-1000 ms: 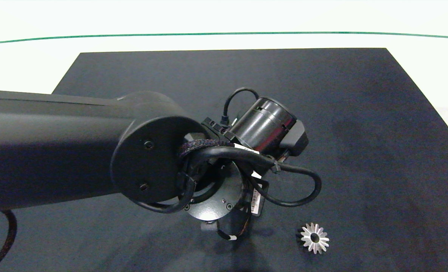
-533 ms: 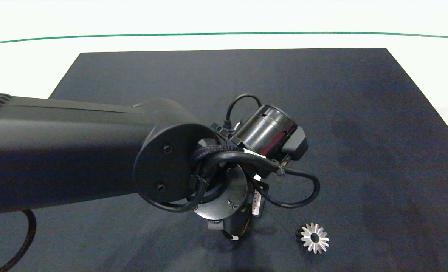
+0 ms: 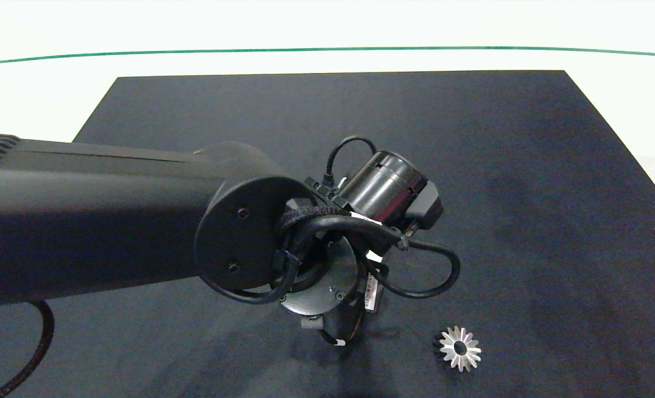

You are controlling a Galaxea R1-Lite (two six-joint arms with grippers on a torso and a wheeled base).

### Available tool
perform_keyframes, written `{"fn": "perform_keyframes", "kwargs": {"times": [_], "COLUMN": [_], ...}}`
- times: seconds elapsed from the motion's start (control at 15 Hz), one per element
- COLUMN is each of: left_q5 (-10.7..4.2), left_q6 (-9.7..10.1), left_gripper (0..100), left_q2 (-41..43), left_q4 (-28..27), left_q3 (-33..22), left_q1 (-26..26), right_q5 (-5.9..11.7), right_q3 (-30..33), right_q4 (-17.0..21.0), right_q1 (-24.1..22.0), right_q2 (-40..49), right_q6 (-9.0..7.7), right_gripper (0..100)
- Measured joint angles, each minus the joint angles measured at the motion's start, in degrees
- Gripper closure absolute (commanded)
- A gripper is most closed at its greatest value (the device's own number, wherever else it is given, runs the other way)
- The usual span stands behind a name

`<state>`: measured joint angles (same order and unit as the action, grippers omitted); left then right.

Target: Remove an incorrectly installed larger gear and replace it with the correct smaller gear

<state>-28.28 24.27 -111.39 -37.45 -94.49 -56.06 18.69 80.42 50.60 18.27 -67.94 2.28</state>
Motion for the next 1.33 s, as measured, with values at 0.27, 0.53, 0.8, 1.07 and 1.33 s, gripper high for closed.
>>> {"fn": "perform_keyframes", "kwargs": {"times": [0.27, 0.53, 0.8, 1.07, 1.33], "left_q5": [0.0, 0.0, -0.02, -0.1, -0.07], "left_q6": [0.01, 0.83, 1.39, 1.39, 1.33], "left_gripper": [100, 100, 100, 100, 100], "left_q2": [0.6, 1.3, 1.4, 1.0, 0.6], "left_q4": [-0.1, -0.2, -0.1, 0.0, 0.1], "left_q3": [0.4, 0.7, 1.5, 1.7, 1.5], "left_q1": [0.6, 0.7, 0.7, 0.7, 0.7], "right_q5": [0.0, 0.0, 0.02, 0.0, 0.0], "right_q3": [-0.3, -0.4, -0.4, -0.4, -0.4], "right_q4": [-0.1, -0.1, -0.1, -0.1, -0.1], "right_q1": [0.1, 0.1, 0.1, 0.1, 0.0], "right_q2": [0.0, 0.0, 0.0, 0.0, 0.2], "right_q6": [-0.05, -0.09, -0.09, -0.13, -0.49], "right_gripper": [0, 0, 0, 0, 0]}}
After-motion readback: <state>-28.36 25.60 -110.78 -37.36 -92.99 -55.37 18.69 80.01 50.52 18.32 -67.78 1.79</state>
